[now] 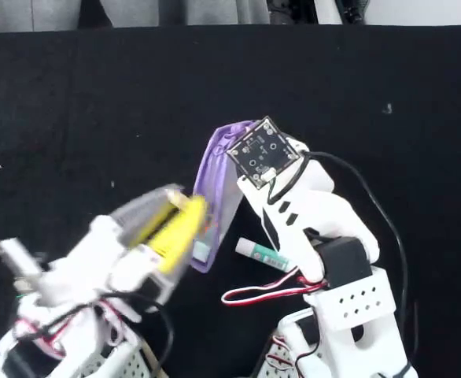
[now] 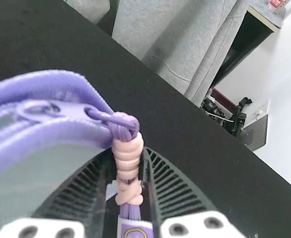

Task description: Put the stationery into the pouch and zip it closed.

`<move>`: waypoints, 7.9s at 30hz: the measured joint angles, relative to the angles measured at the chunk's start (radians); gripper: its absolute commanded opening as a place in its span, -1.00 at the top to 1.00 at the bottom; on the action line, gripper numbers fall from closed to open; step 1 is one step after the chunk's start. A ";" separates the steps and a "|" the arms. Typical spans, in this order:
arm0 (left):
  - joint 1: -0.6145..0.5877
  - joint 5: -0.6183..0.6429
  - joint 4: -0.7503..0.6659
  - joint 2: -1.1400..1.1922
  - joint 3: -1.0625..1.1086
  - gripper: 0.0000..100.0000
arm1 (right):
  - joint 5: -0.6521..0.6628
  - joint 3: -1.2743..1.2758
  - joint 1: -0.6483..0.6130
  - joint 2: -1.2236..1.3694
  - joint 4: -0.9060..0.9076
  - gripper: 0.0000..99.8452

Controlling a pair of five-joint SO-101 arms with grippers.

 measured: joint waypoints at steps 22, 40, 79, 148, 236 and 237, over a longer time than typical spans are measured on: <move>0.103 -0.582 0.511 0.020 -0.351 0.73 | 0.000 0.000 0.049 0.012 -0.021 0.98; 0.021 -0.825 0.494 0.281 -0.252 0.73 | 0.000 0.000 0.049 0.012 -0.021 0.98; -0.483 -0.192 -0.595 0.305 0.097 0.73 | -0.002 0.034 0.040 -0.003 0.057 0.98; 0.235 -0.954 -0.201 1.033 0.015 0.73 | -0.129 -0.683 0.198 0.370 0.342 0.98; 0.109 -1.096 0.287 2.150 -0.891 0.61 | -0.129 -0.864 0.307 0.370 0.494 0.98; 0.101 -1.096 0.292 2.163 -0.904 0.61 | -0.129 -0.864 0.307 0.370 0.494 0.98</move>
